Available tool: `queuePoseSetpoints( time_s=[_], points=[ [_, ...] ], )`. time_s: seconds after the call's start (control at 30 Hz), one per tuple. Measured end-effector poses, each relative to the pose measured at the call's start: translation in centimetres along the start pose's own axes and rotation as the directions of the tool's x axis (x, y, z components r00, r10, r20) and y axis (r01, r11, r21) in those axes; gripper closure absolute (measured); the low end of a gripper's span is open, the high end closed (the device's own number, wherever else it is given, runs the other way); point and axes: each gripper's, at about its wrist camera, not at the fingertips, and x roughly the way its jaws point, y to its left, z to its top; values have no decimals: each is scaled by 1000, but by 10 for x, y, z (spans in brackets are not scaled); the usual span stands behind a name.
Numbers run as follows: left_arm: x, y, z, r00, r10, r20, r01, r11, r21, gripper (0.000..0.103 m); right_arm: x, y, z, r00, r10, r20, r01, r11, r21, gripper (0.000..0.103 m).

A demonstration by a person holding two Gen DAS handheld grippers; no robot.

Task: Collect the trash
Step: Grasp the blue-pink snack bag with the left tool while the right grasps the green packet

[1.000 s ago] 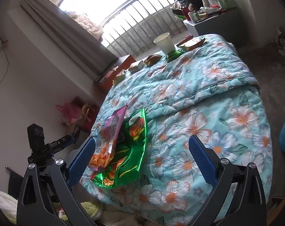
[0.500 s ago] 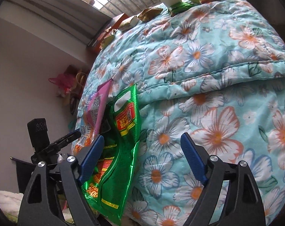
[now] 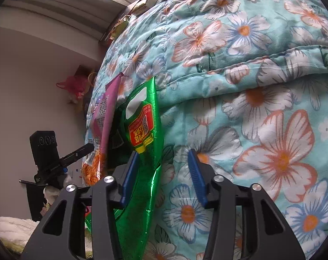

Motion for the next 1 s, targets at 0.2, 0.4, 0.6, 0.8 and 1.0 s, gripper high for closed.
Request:
queuePoseSetpoints(
  time_s=[0.2, 0.4, 0.6, 0.8, 1.0],
  points=[
    [1, -10, -8, 999, -42, 1, 42, 999, 7, 84, -18, -6, -22, 998, -15, 60, 14, 1000, 24, 93],
    [6, -43, -14, 999, -51, 11, 49, 994, 101, 92, -72, -26, -47, 971, -115, 211, 95, 990, 103, 93],
    [13, -60, -13, 1000, 2, 11, -4, 986, 166, 92, -124, -64, -85, 912, -222, 345, 131, 955, 267, 93],
    [24, -39, -7, 994, -70, -82, 73, 997, 39, 66, -130, -84, -108, 896, -230, 380, 97, 936, 338, 93],
    [31, -29, -8, 989, -101, -104, 99, 995, -26, 57, -118, -85, -114, 902, -211, 377, 71, 933, 352, 93]
  ],
)
